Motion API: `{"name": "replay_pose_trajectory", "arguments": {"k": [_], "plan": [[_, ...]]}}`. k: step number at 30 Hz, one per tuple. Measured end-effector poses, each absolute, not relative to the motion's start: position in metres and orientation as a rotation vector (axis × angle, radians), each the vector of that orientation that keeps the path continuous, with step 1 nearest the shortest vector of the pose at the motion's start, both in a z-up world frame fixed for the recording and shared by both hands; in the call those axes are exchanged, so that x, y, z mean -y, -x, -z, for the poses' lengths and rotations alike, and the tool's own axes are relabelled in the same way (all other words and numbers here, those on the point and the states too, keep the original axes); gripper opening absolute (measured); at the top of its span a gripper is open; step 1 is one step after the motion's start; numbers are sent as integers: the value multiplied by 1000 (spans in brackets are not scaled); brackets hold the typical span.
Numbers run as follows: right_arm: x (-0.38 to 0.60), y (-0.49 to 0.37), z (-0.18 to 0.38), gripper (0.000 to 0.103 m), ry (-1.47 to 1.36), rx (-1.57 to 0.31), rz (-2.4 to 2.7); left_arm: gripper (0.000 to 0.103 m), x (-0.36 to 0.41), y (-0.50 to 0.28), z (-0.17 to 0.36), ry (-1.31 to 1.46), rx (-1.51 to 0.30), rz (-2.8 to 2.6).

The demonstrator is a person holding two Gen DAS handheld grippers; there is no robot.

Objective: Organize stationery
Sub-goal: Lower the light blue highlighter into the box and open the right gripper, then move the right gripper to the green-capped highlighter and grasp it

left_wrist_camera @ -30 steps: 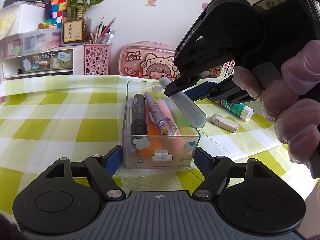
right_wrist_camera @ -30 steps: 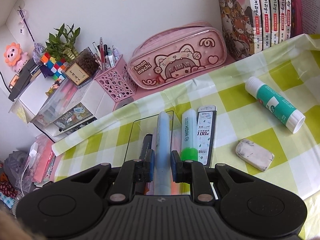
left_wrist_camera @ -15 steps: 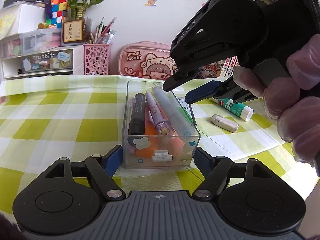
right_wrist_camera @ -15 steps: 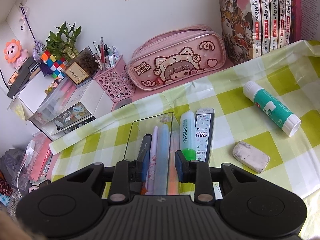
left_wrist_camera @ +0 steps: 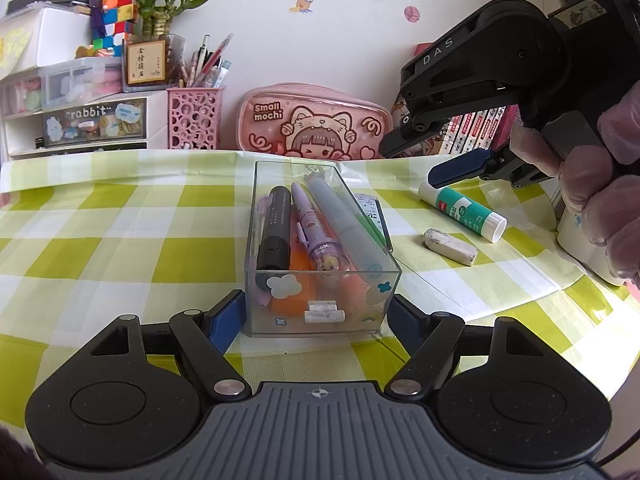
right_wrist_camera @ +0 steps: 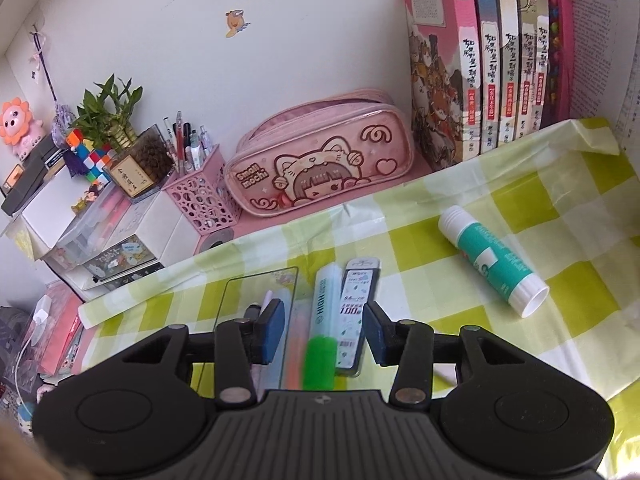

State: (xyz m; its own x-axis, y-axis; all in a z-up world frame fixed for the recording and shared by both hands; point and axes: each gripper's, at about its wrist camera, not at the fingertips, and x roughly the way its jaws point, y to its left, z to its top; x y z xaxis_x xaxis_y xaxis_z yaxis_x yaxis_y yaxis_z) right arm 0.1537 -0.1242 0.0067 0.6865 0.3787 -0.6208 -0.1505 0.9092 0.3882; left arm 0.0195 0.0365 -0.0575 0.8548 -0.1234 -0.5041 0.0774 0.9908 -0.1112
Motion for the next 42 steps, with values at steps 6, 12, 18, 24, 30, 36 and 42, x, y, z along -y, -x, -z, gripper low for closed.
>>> {"name": "replay_pose_trajectory", "arguments": {"k": [6,12,18,24,30,36,42], "plan": [[132,-163,-1,45,-304,-773,-294,75,-37,-20,57,88,-535,107],[150,-176,-4,45,-259,-781,-274,75,-37,-20,57,89,-536,108],[192,-192,-10,46,-255,-778,-162,75,-36,-20,57,88,-535,108],[206,-196,3,46,-282,-813,-149,75,-36,-20,57,85,-535,105],[163,-197,17,46,-252,-855,-294,75,-37,-20,57,87,-533,101],[117,-203,30,45,-193,-888,-352,74,-39,-18,56,84,-529,72],[89,-207,33,46,-121,-893,-359,73,-41,-19,56,88,-528,53]]}}
